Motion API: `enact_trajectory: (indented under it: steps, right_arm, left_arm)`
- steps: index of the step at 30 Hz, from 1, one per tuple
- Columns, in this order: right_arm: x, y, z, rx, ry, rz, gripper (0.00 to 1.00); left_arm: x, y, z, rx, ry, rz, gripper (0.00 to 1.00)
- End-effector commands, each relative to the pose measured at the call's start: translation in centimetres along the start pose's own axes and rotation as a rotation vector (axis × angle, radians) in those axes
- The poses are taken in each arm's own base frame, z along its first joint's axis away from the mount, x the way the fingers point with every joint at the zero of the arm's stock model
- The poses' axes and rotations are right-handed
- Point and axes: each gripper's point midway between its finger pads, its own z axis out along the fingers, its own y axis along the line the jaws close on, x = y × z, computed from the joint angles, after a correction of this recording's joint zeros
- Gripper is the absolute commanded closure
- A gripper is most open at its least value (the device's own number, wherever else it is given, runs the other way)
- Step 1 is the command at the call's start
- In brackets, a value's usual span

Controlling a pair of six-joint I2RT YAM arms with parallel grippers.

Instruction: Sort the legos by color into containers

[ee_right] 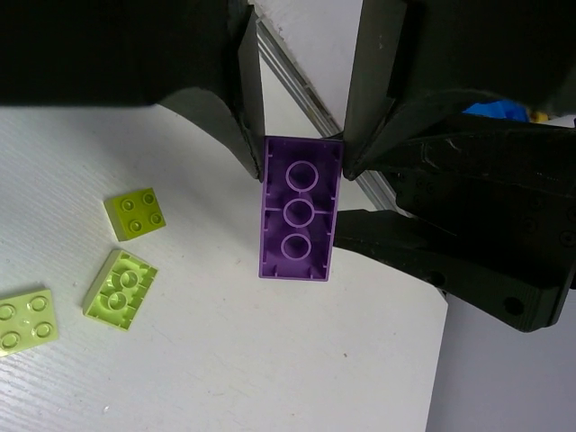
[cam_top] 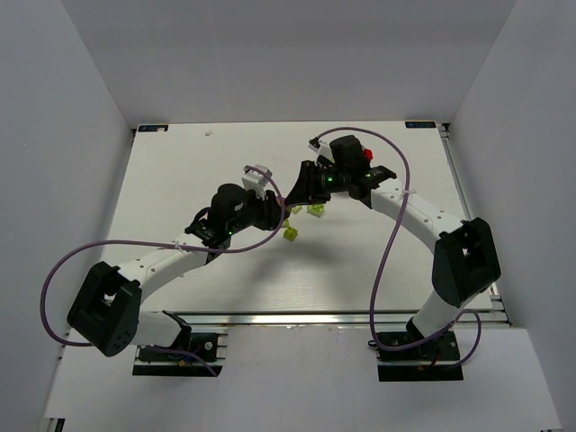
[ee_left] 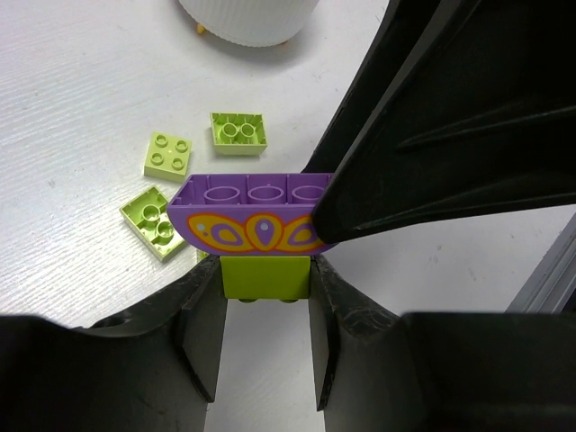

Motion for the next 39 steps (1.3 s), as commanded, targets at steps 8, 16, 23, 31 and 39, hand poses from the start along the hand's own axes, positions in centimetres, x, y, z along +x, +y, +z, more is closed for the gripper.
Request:
enact_trajectory:
  steps: [8, 16, 23, 31, 39]
  right_arm:
    - [-4.0, 0.6, -1.3, -0.067, -0.096, -0.028, 1.00]
    - [-8.4, -2.6, -4.1, 0.014, -0.184, -0.106, 1.00]
    - [-8.7, -9.7, -7.2, 0.209, -0.194, -0.043, 1.00]
    - [-10.2, -14.7, -9.0, 0.306, -0.201, -0.024, 1.00]
    - [-11.5, -17.4, -8.7, 0.353, -0.201, -0.034, 1.00]
  left_arm:
    - [0.5, -0.3, -0.9, 0.002, -0.010, -0.002, 0.88]
    - [2.6, 0.6, -1.9, -0.028, 0.012, -0.015, 0.88]
    - [2.5, 0.9, -2.5, -0.052, 0.001, -0.005, 0.88]
    - [2.2, 1.3, -3.0, -0.074, -0.014, -0.002, 0.88]
    - [2.1, 1.3, -3.1, -0.080, -0.016, -0.004, 0.88]
